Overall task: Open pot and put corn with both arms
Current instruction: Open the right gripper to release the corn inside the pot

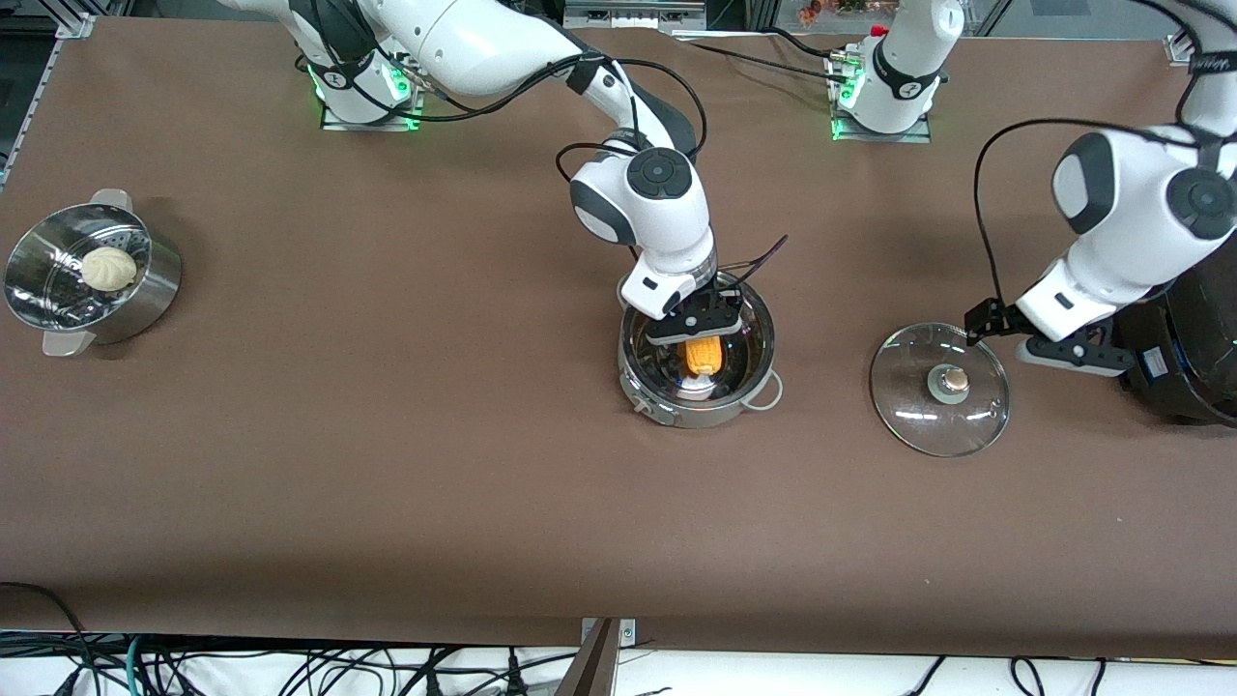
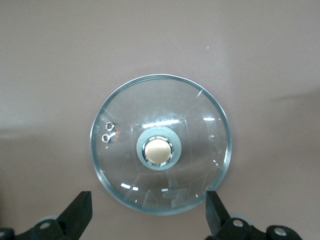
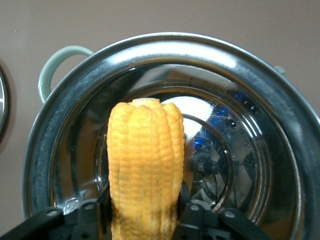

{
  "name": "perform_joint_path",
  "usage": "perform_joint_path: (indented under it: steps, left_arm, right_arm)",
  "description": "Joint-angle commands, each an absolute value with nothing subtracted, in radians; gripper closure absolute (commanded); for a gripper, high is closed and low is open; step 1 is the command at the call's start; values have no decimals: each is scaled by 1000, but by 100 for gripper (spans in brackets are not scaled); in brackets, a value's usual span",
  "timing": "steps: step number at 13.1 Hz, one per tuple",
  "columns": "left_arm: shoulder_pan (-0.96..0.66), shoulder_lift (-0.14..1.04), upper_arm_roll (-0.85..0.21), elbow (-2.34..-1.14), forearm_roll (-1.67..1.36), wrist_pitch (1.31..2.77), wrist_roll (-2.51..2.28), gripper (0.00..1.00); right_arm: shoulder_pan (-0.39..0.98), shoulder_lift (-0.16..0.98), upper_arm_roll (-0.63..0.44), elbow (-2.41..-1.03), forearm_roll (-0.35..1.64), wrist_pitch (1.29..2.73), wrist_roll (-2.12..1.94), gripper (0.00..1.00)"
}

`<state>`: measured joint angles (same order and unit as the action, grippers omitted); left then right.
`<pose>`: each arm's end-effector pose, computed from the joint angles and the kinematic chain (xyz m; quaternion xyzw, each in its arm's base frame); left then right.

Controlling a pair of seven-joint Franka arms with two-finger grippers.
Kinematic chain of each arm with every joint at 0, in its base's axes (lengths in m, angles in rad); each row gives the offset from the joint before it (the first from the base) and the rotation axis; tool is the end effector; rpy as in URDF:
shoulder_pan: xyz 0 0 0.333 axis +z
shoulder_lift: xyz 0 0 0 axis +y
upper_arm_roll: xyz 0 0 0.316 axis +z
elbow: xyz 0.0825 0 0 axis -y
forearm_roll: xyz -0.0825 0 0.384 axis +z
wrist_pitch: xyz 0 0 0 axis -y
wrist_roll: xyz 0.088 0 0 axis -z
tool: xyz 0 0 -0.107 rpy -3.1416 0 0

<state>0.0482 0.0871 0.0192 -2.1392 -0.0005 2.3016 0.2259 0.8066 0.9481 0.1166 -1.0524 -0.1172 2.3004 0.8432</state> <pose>0.5589 0.0376 0.3719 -0.9962 0.0790 -0.0372 0.0061 0.5145 0.6180 0.2918 -0.9875 -0.0404 -0.1011 0.1136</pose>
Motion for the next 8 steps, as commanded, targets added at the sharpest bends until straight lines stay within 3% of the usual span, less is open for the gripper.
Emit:
perform_joint_path:
  steps: [1, 4, 8]
  left_arm:
    - [48, -61, 21, -2168, -9, 2212, 238, 0]
    - [51, -120, 25, -2064, 2, 2024, 236, 0]
    - [49, -110, 31, -1852, 3, 1766, 236, 0]
  right_arm:
    - [816, 959, 112, -1025, -138, 2289, 848, 0]
    - [815, 950, 110, -1023, -138, 2264, 845, 0]
    - [775, 832, 103, -1020, -170, 2073, 778, 0]
